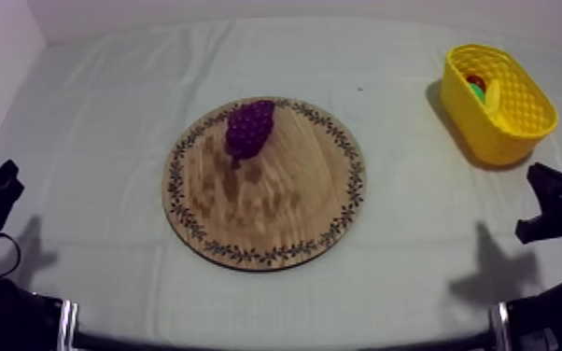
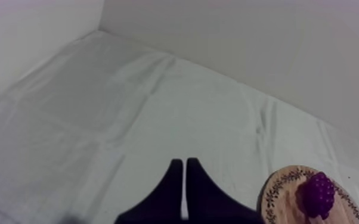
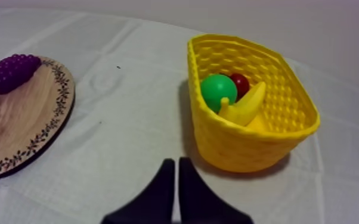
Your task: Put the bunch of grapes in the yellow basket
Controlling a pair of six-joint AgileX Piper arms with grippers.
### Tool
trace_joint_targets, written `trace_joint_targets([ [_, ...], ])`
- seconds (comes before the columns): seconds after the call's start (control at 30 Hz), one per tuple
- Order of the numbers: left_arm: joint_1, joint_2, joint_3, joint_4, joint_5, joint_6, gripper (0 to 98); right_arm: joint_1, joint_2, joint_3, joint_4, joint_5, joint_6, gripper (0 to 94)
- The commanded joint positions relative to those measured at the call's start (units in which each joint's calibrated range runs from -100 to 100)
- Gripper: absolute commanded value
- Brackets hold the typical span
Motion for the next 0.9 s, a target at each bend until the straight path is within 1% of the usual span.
trace_joint_targets([
  [0.0,0.0,0.0,0.0,-0.02,0.0,0.0,0.0,0.0,0.0,0.0,0.0,0.0,0.0,0.3],
  [0.17,0.0,0.0,0.0,-0.02,0.0,0.0,0.0,-0.7,-0.1,0.0,0.0,0.0,0.2,0.3],
  [0.27,0.0,0.0,0.0,-0.02,0.0,0.0,0.0,-5.1,-0.1,0.0,0.0,0.0,1.0,0.3],
  [0.37,0.0,0.0,0.0,-0.02,0.0,0.0,0.0,-9.8,-0.1,0.0,-0.1,0.0,0.8,0.4],
  [0.5,0.0,0.0,0.0,-0.02,0.0,0.0,0.0,-13.6,1.5,-1.6,-2.3,2.7,5.1,1.9],
  [0.57,0.0,0.0,0.0,-0.02,0.0,0.0,0.0,-14.7,5.2,-2.9,-4.7,2.2,7.5,1.2],
  [0.63,0.0,0.0,0.0,-0.02,0.0,0.0,0.0,-15.0,11.0,-6.2,-6.3,0.6,8.2,0.8],
  [0.7,0.0,0.0,0.0,-0.02,0.0,0.0,0.0,-14.9,18.2,-11.7,-7.4,-0.6,7.9,0.6],
  [0.77,0.0,0.0,0.0,-0.02,0.0,0.0,0.0,-15.0,26.1,-19.2,-8.5,-0.4,6.8,0.5],
  [0.83,0.0,0.0,0.0,-0.02,0.0,0.0,0.0,-15.4,34.0,-28.2,-8.4,2.0,4.2,0.5],
  [0.87,0.0,0.0,0.0,-0.02,0.0,0.0,0.0,-15.7,38.0,-33.4,-7.8,4.2,2.5,0.4],
])
